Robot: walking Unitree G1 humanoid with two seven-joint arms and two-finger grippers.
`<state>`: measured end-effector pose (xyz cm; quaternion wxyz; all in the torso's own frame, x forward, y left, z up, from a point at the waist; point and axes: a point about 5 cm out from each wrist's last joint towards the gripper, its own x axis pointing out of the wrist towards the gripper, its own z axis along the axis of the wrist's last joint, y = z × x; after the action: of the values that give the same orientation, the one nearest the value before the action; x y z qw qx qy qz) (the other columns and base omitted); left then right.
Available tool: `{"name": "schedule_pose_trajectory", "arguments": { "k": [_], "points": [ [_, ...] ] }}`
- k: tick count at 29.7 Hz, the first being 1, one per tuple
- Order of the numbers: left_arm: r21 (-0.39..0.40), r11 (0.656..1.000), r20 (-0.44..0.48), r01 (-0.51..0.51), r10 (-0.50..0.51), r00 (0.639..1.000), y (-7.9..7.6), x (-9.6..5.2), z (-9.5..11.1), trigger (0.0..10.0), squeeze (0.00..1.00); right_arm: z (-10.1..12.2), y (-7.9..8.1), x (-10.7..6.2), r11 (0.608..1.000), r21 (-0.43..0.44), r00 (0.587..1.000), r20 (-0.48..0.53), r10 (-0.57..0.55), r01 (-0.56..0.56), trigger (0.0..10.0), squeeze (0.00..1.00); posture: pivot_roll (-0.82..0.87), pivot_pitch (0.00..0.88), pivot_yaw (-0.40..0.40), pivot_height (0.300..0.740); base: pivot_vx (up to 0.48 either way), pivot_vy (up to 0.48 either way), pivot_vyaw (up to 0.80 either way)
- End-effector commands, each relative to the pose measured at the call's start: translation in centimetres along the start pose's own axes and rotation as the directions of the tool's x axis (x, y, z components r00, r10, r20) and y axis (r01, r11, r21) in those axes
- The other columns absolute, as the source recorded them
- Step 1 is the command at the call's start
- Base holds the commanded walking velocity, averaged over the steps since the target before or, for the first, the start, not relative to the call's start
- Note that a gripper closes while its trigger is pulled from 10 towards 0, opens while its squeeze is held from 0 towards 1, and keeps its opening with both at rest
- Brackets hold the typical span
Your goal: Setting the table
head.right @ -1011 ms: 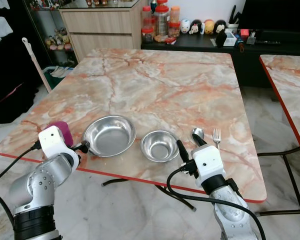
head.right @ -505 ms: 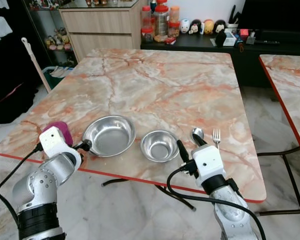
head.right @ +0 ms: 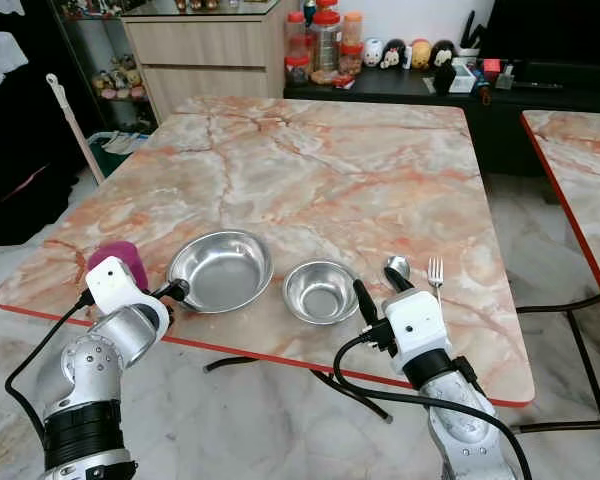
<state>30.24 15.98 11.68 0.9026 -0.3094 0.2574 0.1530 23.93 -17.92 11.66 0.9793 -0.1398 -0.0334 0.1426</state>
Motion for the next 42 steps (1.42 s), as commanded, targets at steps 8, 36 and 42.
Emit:
{"name": "schedule_pose_trajectory", "arguments": {
  "k": [8, 36, 42],
  "points": [
    [-0.102, 0.994, -0.032, 0.036, -0.039, 0.999, -1.9, 0.3, -0.8, 10.0, 0.00, 0.1, 0.1, 0.1, 1.000, 0.004, 1.000, 0.006, 0.008, -0.008, 10.0, 0.00, -0.09, 0.000, 0.058, 0.740, 0.000, 0.000, 0.00],
    [-0.211, 0.974, -0.108, 0.087, -0.112, 0.988, -4.2, 1.5, -2.5, 10.0, 0.00, 0.2, 0.2, 0.1, 1.000, 0.004, 1.000, 0.010, 0.005, -0.005, 10.0, 0.00, -0.10, 0.000, 0.061, 0.740, 0.000, 0.000, 0.00],
    [-0.192, 0.976, -0.085, 0.101, -0.119, 0.989, -4.4, 1.4, -2.0, 10.0, 0.00, 0.2, 0.2, 0.1, 1.000, 0.004, 1.000, 0.010, 0.004, -0.004, 10.0, 0.00, -0.10, 0.000, 0.061, 0.740, 0.000, 0.000, 0.00]
  ]
}}
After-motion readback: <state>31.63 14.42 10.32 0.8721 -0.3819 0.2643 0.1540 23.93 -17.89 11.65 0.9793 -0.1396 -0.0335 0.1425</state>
